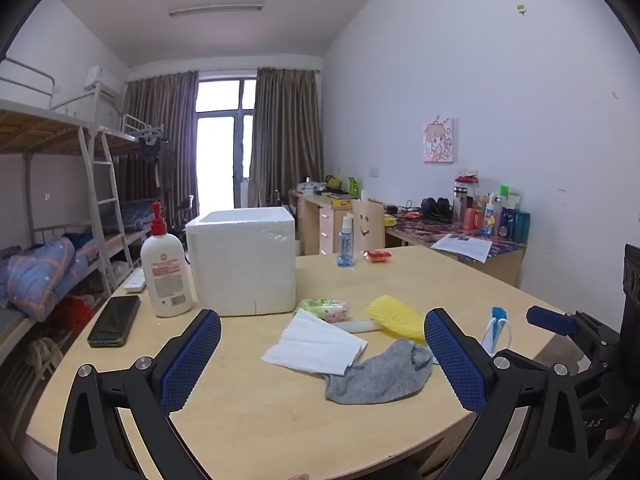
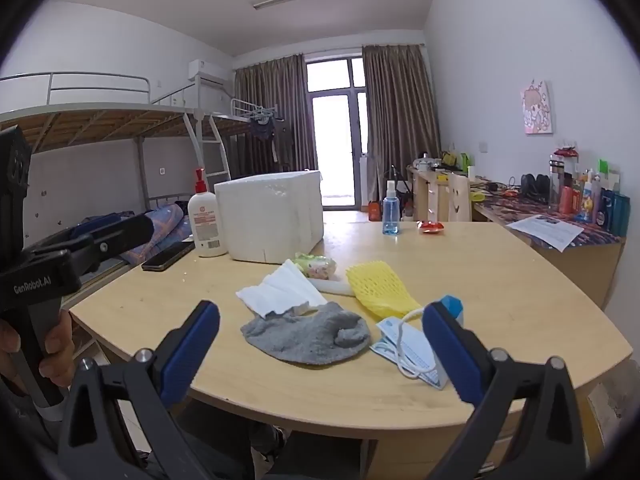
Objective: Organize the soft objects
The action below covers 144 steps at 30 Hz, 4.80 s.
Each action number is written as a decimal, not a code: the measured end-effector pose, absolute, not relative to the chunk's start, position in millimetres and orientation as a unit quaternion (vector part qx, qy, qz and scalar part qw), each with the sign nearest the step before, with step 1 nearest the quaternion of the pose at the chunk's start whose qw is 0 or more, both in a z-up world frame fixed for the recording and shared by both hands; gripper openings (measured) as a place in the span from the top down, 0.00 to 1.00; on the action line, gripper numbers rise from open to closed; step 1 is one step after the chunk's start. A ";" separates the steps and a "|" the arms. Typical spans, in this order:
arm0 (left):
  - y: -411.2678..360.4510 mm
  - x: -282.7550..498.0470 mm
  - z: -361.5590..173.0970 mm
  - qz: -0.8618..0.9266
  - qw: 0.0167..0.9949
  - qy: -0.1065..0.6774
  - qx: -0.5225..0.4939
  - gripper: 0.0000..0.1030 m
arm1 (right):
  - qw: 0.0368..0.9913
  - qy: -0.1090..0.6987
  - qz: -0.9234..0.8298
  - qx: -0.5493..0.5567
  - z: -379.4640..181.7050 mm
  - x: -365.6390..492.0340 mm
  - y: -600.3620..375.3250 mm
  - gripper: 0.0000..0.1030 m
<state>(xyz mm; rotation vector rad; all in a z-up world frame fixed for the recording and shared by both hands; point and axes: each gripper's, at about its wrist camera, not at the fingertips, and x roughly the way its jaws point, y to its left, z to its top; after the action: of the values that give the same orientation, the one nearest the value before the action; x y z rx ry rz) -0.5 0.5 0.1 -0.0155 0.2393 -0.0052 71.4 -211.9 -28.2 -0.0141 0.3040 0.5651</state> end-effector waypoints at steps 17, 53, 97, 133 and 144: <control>4.2 -0.5 -0.4 0.010 0.993 0.120 -0.017 0.01 | 0.951 0.137 0.277 -0.009 -24.2 66.4 -212.7 0.00; 10.2 -3.0 1.6 0.023 0.992 0.123 -0.016 0.01 | 0.952 0.135 0.274 -0.007 -22.1 65.3 -216.5 0.00; 24.5 97.2 -41.8 0.020 0.971 0.238 -0.004 0.01 | 0.952 0.234 0.198 0.001 -67.2 135.5 -238.8 0.00; 18.3 206.1 -88.5 -0.025 0.904 0.426 -0.015 0.37 | 0.937 0.294 0.190 0.011 -101.0 182.2 -256.4 0.03; 13.8 208.8 -87.9 -0.030 0.905 0.424 0.015 0.73 | 0.939 0.292 0.183 0.004 -99.7 183.0 -254.2 0.21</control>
<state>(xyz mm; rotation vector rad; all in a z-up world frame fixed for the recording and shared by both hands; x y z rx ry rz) 208.8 13.8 -87.9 0.0300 0.8752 -0.0626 183.0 -254.2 -99.7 0.0076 0.5966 0.3745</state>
